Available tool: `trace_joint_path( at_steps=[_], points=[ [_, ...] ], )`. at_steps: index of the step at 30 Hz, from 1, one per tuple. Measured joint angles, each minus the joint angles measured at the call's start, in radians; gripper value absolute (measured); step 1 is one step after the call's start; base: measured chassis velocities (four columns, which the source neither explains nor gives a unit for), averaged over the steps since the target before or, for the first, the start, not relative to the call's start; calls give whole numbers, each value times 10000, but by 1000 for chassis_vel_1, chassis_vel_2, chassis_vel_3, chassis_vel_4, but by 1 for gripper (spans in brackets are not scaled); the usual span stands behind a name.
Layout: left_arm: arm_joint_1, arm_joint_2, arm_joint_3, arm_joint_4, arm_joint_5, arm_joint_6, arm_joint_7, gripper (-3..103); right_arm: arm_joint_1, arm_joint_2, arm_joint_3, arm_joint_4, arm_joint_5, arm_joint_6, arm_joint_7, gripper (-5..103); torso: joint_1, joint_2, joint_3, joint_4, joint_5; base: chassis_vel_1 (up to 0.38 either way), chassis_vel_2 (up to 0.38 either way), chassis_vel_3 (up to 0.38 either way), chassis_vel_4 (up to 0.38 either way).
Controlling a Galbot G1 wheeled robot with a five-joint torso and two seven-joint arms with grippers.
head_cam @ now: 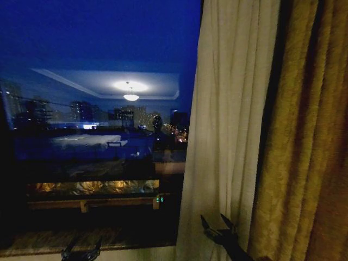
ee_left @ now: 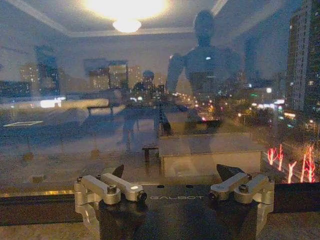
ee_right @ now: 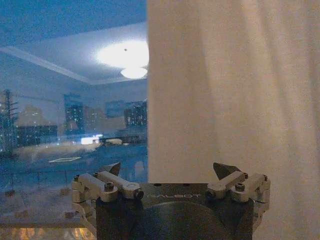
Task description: Open the curtains by pulling them apart, changing their state from closed to fully open.
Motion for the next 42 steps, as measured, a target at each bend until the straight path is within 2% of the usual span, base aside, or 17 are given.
trace_joint_path(
  at_steps=[5,14,16,20,28,36,38,42],
  points=[
    [50,-9,-60,-132,2,0,0,100,795,1,-870,-661,-678,-55,211,100,1,-1,1,1,2,0,0,0,0],
    [65,-67,-64,-164,99,13,-6,100,1322,0,-1625,-1185,-869,-174,267,100,0,0,1,-1,2,0,0,0,0],
    [62,-199,72,-223,298,34,-6,100,2120,0,-1996,-1846,-871,-173,522,100,1,0,0,-1,2,0,0,0,0],
    [87,-249,85,-228,358,37,-5,100,2853,1,-2083,-2501,-871,-109,837,100,0,0,1,0,3,0,0,0,0],
    [183,-224,-10,-227,365,38,-18,100,3632,1,-1799,-3209,-1246,-43,1263,100,1,-1,1,0,2,0,0,0,0],
    [143,-191,-17,-160,347,38,-26,100,2688,2,-1457,-2627,-1745,-41,1318,100,0,-1,0,-2,3,0,0,0,0],
    [127,-208,15,-139,347,38,-26,100,2487,2,-1141,-2625,-2228,-39,1379,100,0,0,-1,-1,2,0,0,0,0],
    [124,-194,-13,-127,327,32,-26,100,2240,2,-701,-2645,-2462,33,1562,100,1,0,0,-1,3,0,0,0,0]
  ],
)
